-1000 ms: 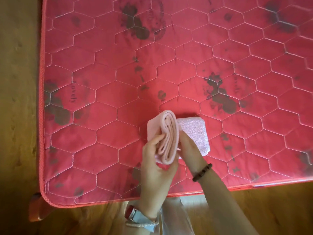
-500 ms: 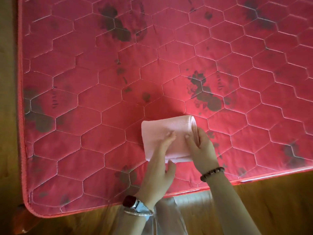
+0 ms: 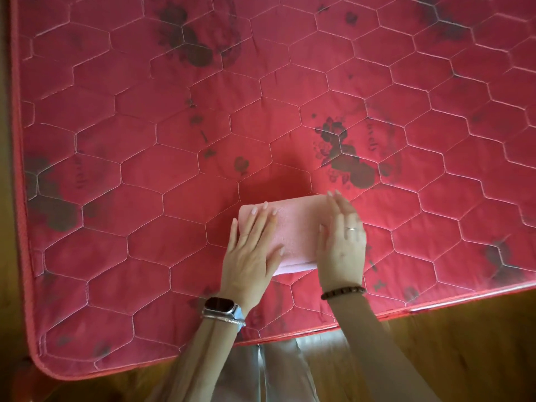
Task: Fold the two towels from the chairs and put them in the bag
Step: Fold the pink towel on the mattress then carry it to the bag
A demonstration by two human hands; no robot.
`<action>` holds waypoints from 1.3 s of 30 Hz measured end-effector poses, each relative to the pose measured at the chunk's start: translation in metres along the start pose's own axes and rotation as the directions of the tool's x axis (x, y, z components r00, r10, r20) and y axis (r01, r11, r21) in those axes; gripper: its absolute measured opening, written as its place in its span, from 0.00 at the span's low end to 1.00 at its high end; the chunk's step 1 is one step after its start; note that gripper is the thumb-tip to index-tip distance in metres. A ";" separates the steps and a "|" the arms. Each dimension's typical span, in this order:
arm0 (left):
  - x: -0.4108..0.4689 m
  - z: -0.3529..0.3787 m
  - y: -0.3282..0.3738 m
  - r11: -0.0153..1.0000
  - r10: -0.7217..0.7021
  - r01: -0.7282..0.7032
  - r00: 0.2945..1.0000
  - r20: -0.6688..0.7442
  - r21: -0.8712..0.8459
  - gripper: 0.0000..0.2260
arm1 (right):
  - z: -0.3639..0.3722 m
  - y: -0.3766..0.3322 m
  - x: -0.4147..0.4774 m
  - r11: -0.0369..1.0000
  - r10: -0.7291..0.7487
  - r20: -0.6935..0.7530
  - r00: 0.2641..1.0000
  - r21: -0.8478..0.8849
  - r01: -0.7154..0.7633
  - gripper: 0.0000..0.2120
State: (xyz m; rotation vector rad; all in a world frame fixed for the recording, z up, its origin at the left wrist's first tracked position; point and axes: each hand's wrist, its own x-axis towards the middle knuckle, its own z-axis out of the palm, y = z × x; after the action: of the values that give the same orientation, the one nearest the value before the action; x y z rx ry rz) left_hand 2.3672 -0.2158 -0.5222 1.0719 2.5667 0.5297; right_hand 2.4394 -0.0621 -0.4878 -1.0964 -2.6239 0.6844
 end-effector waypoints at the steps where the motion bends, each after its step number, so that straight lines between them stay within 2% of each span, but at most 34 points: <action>1: 0.001 0.001 0.000 1.000 -0.002 0.002 1.000 -0.005 0.012 0.27 | 0.002 -0.003 0.000 0.993 -0.110 0.030 0.993 -0.041 0.111 0.24; 3: 0.003 0.003 -0.001 1.000 0.002 -0.001 1.000 -0.008 0.020 0.27 | 0.011 -0.002 -0.002 0.978 -0.182 0.176 0.967 -0.065 0.196 0.23; 6: 0.002 0.006 -0.004 0.999 0.022 -0.022 1.000 0.002 0.024 0.28 | 0.025 0.010 -0.002 0.984 -0.115 0.342 0.933 -0.092 0.155 0.27; 15: 0.006 0.007 -0.001 0.995 0.016 -0.016 1.000 -0.003 -0.100 0.28 | 0.027 0.023 0.007 0.981 -0.145 0.385 0.911 -0.063 0.182 0.27; 17: 0.003 0.003 0.001 0.979 -0.044 0.035 0.998 -0.040 -0.199 0.29 | 0.023 0.025 0.005 0.978 -0.155 0.372 0.915 -0.071 0.194 0.28; 18: 0.001 0.001 0.003 0.955 -0.117 0.097 0.992 -0.054 -0.280 0.29 | 0.020 0.027 0.004 0.978 -0.157 0.363 0.918 -0.075 0.197 0.28; 21: -0.008 0.002 0.005 0.800 -0.324 0.273 0.946 -0.002 -0.535 0.30 | 0.016 0.031 -0.003 0.981 -0.143 0.352 0.925 -0.069 0.178 0.30; 24: -0.015 0.008 0.005 0.686 -0.359 0.330 0.929 0.094 -0.648 0.29 | 0.018 0.031 -0.003 0.988 -0.116 0.387 0.915 -0.048 0.146 0.31; 28: -0.015 0.003 0.007 0.604 -0.393 0.331 0.915 0.090 -0.725 0.30 | 0.016 0.030 0.002 0.993 -0.120 0.401 0.908 0.059 0.106 0.32; 29: -0.016 0.001 0.006 0.555 -0.431 0.357 0.896 0.108 -0.752 0.32 | 0.013 0.030 0.002 0.991 -0.106 0.402 0.910 0.114 0.065 0.32; 32: -0.015 -0.011 0.008 0.304 -0.546 0.481 0.795 0.262 -0.822 0.31 | 0.000 0.024 0.002 0.930 0.021 0.413 0.911 0.326 -0.169 0.32; 36: -0.011 -0.023 0.006 0.079 -0.534 0.566 0.719 0.445 -0.821 0.16 | -0.012 0.025 0.000 0.744 0.263 0.480 0.837 0.451 -0.493 0.29; 37: -0.010 -0.024 0.005 0.033 -0.514 0.585 0.705 0.489 -0.810 0.17 | -0.013 0.028 0.001 0.709 0.299 0.498 0.814 0.455 -0.539 0.25; 39: -0.008 -0.024 0.003 -0.024 -0.468 0.618 0.688 0.555 -0.786 0.29 | -0.014 0.036 0.005 0.692 0.312 0.545 0.778 0.431 -0.579 0.18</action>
State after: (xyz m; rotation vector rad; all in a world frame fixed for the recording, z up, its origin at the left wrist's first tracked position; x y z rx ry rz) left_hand 2.3641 -0.2247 -0.4989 -0.4189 1.5971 1.4332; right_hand 2.4633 -0.0321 -0.4930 -1.5252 -2.1246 1.8990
